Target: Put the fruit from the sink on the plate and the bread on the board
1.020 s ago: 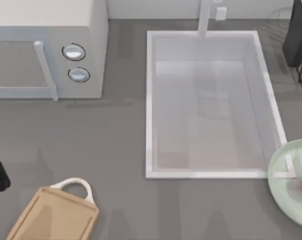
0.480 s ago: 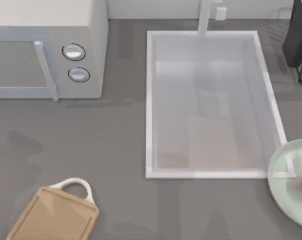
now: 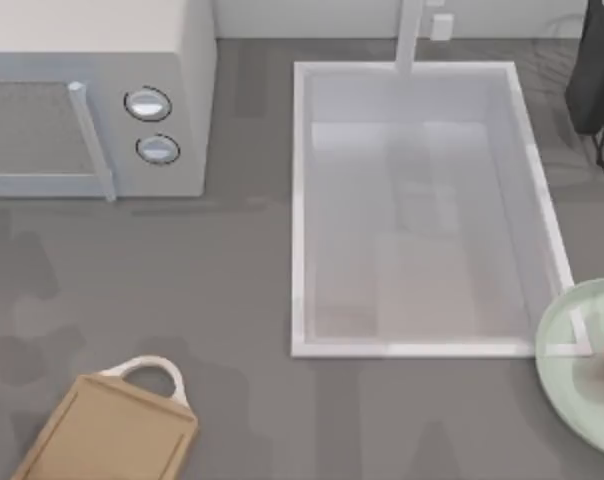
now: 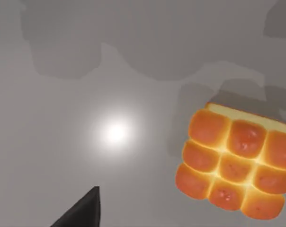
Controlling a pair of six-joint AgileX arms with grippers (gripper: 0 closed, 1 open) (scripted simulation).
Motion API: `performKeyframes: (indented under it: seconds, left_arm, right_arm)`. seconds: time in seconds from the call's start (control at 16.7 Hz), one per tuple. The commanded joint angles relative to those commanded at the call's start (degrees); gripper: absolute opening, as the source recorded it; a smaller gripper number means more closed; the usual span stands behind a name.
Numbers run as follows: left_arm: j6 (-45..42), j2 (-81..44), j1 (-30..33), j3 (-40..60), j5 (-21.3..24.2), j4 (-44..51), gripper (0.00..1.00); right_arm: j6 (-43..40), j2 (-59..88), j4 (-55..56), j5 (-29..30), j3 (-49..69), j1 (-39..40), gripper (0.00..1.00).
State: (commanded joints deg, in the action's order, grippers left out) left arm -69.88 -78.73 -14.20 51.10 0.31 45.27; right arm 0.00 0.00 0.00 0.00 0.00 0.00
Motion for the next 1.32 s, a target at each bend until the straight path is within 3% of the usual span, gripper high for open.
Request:
performKeyframes:
  seconds: [0.36, 0.78, 1.32]
  left_arm:
    - [-13.99, -16.54, -3.05, 9.73, -0.37, 9.19, 1.0]
    - [-14.86, -17.65, -3.02, 10.05, -0.4, 9.5, 1.0]
    - [-15.2, -25.4, -3.41, 1.97, -0.4, -6.41, 1.0]
  right_arm:
    - [0.0, 0.0, 0.0, 0.0, 0.0, 0.0, 1.0]
    - [0.0, 0.0, 0.0, 0.0, 0.0, 0.0, 1.0]
    - [0.0, 0.0, 0.0, 0.0, 0.0, 0.0, 1.0]
